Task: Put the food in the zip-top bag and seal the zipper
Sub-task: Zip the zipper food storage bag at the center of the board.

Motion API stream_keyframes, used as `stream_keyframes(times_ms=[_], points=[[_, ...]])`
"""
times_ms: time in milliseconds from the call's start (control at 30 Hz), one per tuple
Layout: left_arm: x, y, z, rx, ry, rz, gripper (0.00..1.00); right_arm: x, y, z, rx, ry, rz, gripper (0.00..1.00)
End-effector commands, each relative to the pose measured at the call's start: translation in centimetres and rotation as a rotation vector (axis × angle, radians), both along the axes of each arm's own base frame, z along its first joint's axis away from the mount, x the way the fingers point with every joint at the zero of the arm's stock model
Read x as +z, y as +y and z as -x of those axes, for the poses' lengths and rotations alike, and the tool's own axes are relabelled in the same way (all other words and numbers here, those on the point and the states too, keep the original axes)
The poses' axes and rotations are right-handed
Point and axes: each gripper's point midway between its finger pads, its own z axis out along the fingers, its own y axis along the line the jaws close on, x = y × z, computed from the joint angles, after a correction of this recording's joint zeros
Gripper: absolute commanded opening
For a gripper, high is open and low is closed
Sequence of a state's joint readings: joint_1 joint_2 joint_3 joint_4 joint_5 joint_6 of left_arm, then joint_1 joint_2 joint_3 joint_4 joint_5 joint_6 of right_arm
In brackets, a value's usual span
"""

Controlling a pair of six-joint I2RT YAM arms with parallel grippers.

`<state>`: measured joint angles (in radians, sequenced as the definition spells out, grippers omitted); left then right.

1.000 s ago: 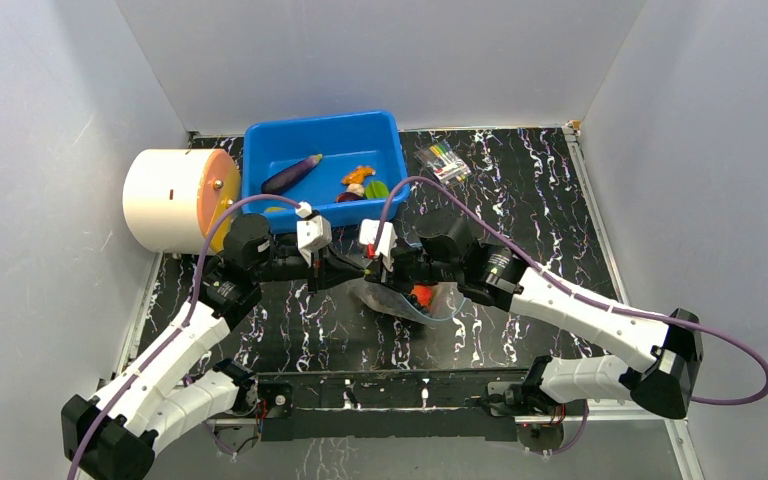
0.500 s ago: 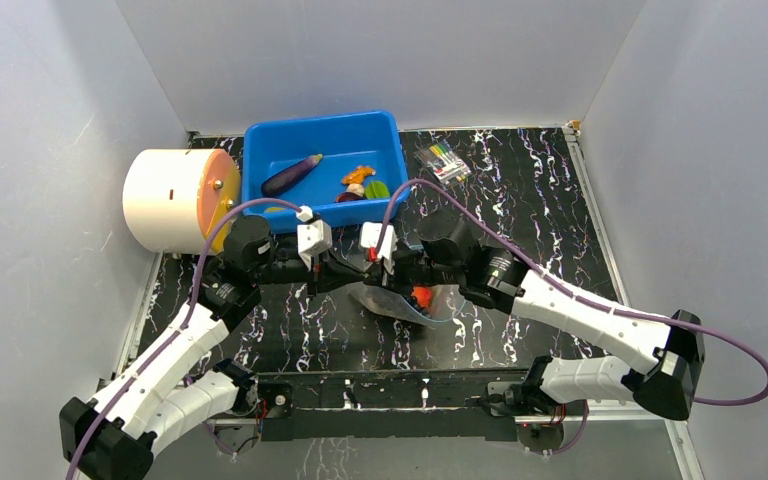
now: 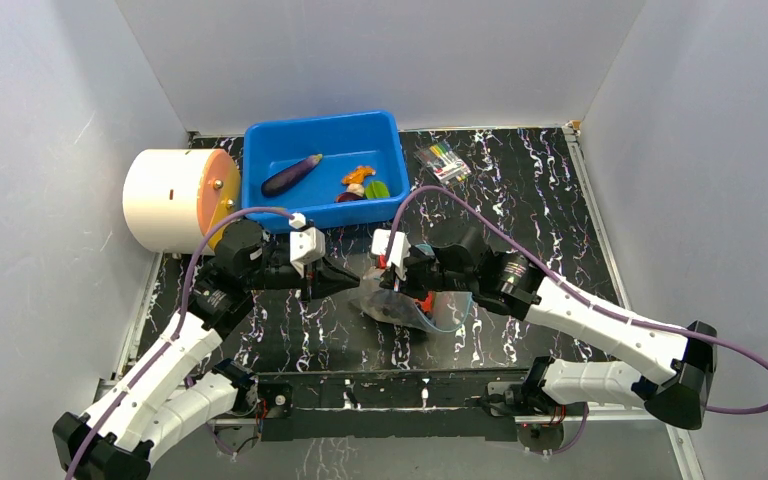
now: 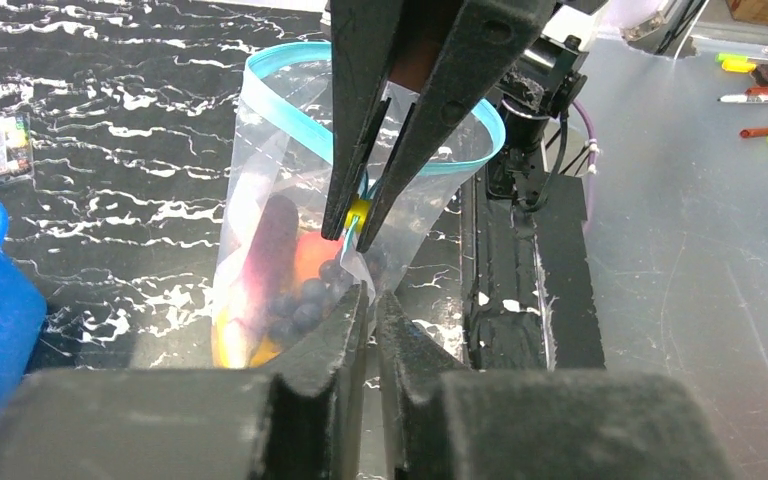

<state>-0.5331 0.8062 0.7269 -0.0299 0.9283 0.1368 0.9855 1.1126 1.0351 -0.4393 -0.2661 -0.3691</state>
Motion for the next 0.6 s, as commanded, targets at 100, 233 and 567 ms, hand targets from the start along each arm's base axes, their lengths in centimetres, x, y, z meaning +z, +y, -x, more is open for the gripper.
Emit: stream_keyframes(times_ms=[100,233,567], points=[[0.0,-0.5,1.1,-0.116,-0.04,0.029,0.5,4.1,0.7,0.4,0.048,-0.069,-0.128,0.0],[-0.6,-0.9,1.0,-0.152,-0.047,0.024,0.53,4.5,1.4,0.9,0.085,-0.061,-0.153,0.0],[-1.5,-1.8,-0.4,-0.159,-0.053,0.04,0.53,5.2,2.7,1.2,0.119,-0.038,-0.201,0.0]])
